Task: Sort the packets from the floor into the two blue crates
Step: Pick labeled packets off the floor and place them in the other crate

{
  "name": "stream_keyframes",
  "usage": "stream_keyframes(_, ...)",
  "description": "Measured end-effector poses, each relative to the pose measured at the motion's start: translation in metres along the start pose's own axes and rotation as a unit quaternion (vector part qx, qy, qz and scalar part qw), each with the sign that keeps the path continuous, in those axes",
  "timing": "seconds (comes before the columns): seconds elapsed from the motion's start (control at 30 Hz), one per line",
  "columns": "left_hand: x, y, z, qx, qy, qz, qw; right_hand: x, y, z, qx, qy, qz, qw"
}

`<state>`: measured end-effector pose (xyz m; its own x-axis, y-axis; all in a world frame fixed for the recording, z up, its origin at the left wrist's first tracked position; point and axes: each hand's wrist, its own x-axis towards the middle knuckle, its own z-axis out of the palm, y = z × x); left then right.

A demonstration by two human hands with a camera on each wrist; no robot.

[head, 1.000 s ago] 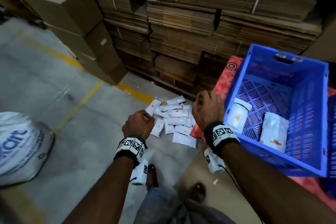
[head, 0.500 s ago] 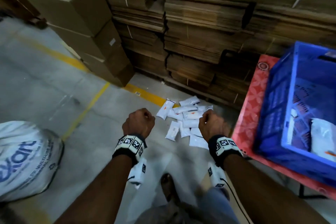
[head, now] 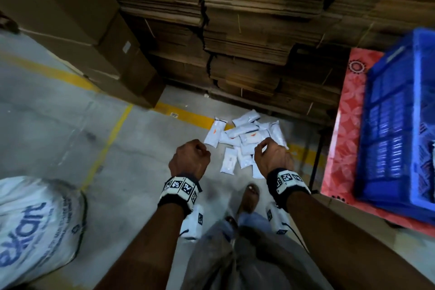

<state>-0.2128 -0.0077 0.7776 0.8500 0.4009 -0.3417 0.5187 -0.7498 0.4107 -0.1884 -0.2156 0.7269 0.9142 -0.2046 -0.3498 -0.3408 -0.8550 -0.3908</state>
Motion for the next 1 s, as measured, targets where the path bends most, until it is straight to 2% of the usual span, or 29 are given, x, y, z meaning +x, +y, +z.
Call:
stream_keyframes(0.2,0.031,-0.008,-0.004,-0.011,-0.02,0.012,1.0,0.036,-0.027,0.009,-0.004,-0.04,0.041,0.998)
stream_keyframes(0.33,0.07,-0.009,-0.01,0.009,-0.045,0.019,0.999,0.056,-0.04,0.02,-0.001,-0.051,0.053,0.997)
stream_keyframes(0.57,0.171,0.012,-0.008,0.059,-0.087,0.073,0.992,0.083,-0.055,0.051,0.052,0.01,0.157,0.986)
stream_keyframes(0.63,0.198,0.018,-0.002,0.058,-0.098,0.07,0.991,0.086,-0.059,0.063,0.06,0.03,0.179,0.982)
stream_keyframes(0.8,0.247,0.017,0.034,0.037,-0.12,0.066,0.99,0.092,-0.056,0.11,0.085,0.043,0.204,0.974)
stream_keyframes(0.93,0.273,-0.006,0.099,0.035,-0.129,0.065,0.989,0.118,-0.032,0.172,0.098,0.016,0.196,0.976)
stream_keyframes(1.0,0.286,-0.023,0.146,0.04,-0.142,0.071,0.987,0.137,-0.013,0.21,0.107,0.01,0.206,0.973)
